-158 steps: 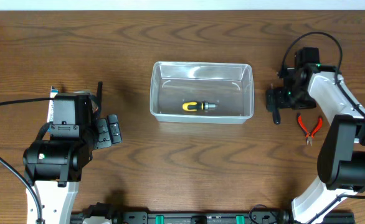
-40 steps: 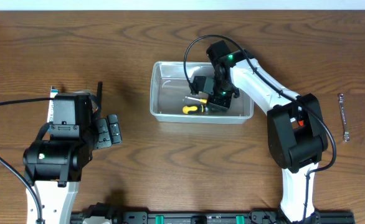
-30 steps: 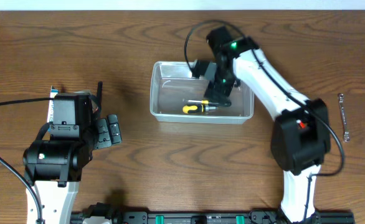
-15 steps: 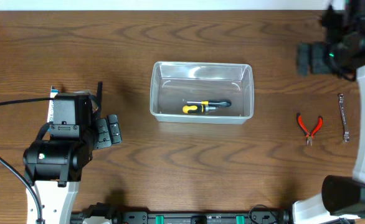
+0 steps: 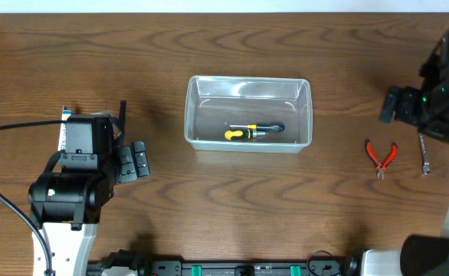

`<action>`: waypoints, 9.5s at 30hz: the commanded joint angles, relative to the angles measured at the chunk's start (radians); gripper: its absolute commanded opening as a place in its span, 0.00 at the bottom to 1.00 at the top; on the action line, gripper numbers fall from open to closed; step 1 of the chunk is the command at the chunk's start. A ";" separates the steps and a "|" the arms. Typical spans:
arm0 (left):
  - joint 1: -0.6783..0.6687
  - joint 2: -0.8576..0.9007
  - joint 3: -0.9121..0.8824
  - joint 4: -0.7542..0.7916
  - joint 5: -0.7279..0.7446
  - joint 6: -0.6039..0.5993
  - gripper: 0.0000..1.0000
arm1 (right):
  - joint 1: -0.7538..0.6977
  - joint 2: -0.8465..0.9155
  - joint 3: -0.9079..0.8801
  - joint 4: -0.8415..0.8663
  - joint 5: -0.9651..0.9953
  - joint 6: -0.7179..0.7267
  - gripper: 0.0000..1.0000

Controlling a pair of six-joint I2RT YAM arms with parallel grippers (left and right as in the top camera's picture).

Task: Pack container
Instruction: 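Move right gripper to the red-handled pliers and grasp them, then carry the pliers into the container and release them, then move right gripper to the silver wrench and grasp it, then carry the wrench into the container and release it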

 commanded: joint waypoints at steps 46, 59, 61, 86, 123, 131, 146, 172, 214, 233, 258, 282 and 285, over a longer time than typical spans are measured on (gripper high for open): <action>-0.002 -0.002 0.020 -0.022 -0.002 0.001 0.98 | -0.245 0.228 -0.703 0.829 -0.021 0.262 0.97; -0.002 -0.002 0.020 -0.021 -0.001 0.001 0.98 | -0.245 0.296 -0.706 0.832 -0.008 0.262 0.70; -0.002 -0.003 0.020 -0.021 -0.002 0.001 0.98 | -0.245 0.302 -0.706 0.832 -0.008 0.262 0.63; -0.002 -0.003 0.020 -0.021 -0.001 0.001 0.98 | -0.241 0.301 -0.702 0.842 -0.025 0.207 0.01; -0.002 -0.003 0.020 -0.028 -0.001 0.002 0.98 | 0.645 0.512 -0.108 0.708 -0.124 -0.713 0.01; -0.002 -0.003 0.020 -0.041 -0.001 0.002 0.98 | 0.623 0.543 -0.107 0.702 -0.124 -0.707 0.39; -0.002 -0.002 0.020 -0.040 -0.002 0.002 0.98 | 0.462 0.195 0.231 0.397 0.041 -0.537 0.86; -0.002 -0.002 0.020 -0.040 -0.001 0.002 0.98 | -0.400 -0.135 -0.084 -0.103 0.003 -0.151 0.99; -0.002 -0.002 0.020 -0.040 -0.002 -0.014 0.98 | -0.439 0.418 -0.430 0.779 -0.050 -0.584 0.98; -0.002 -0.002 0.020 -0.040 -0.002 -0.014 0.98 | -0.439 0.492 -0.433 0.739 -0.098 -0.594 0.71; -0.002 -0.002 0.020 -0.041 -0.002 -0.018 0.98 | -0.439 0.491 -0.432 0.739 -0.099 -0.549 0.10; -0.002 -0.002 0.020 -0.040 -0.002 -0.018 0.98 | 0.166 0.293 0.172 0.343 -0.180 -0.732 0.01; -0.002 -0.002 0.020 -0.041 -0.002 -0.018 0.98 | 0.331 0.295 0.178 0.328 -0.179 -0.863 0.01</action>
